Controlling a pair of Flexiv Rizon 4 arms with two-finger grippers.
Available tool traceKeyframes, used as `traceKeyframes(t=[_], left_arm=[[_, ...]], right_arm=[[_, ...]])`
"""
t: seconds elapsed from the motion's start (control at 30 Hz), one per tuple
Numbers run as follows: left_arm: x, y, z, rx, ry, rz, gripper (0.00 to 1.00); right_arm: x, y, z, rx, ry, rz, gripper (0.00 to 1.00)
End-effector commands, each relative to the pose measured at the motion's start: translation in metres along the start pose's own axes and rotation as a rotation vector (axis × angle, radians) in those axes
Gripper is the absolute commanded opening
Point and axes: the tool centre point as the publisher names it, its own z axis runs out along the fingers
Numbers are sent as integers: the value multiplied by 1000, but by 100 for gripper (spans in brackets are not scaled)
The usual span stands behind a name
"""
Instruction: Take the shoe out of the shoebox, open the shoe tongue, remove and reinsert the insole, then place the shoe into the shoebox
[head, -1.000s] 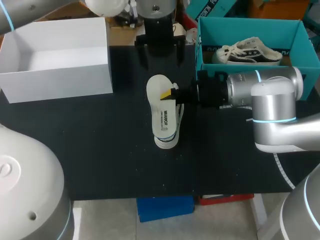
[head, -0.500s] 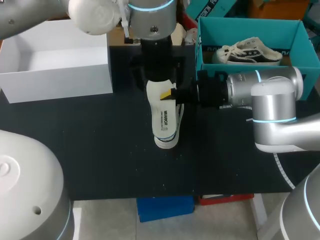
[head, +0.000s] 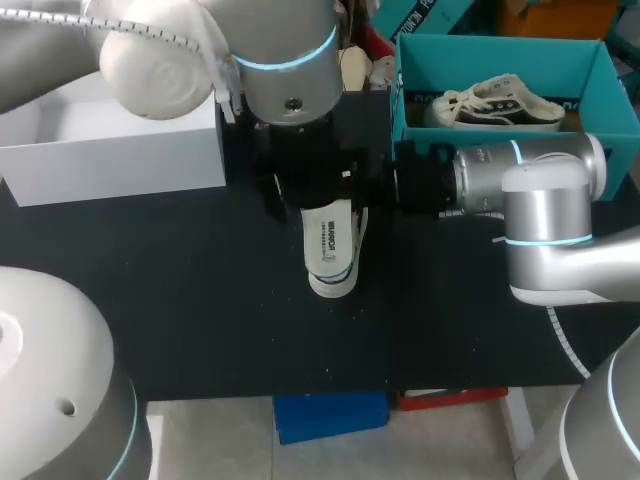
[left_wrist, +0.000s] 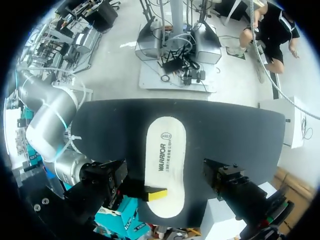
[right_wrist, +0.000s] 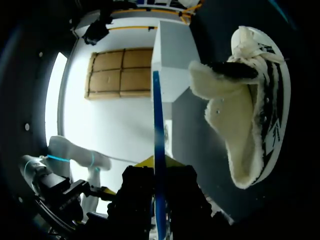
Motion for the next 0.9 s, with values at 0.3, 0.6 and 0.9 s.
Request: traceKeyframes(t=[0.3, 0.6, 0.9], left_arm=[[56, -10, 18, 92, -407, -37, 100], [68, -14, 21, 147, -481, -25, 100], [68, -14, 21, 147, -481, -25, 100]], right_arm=[[0, 0, 1, -2, -2, 0, 0], [0, 0, 1, -2, -2, 0, 0], [0, 0, 1, -2, -2, 0, 0]])
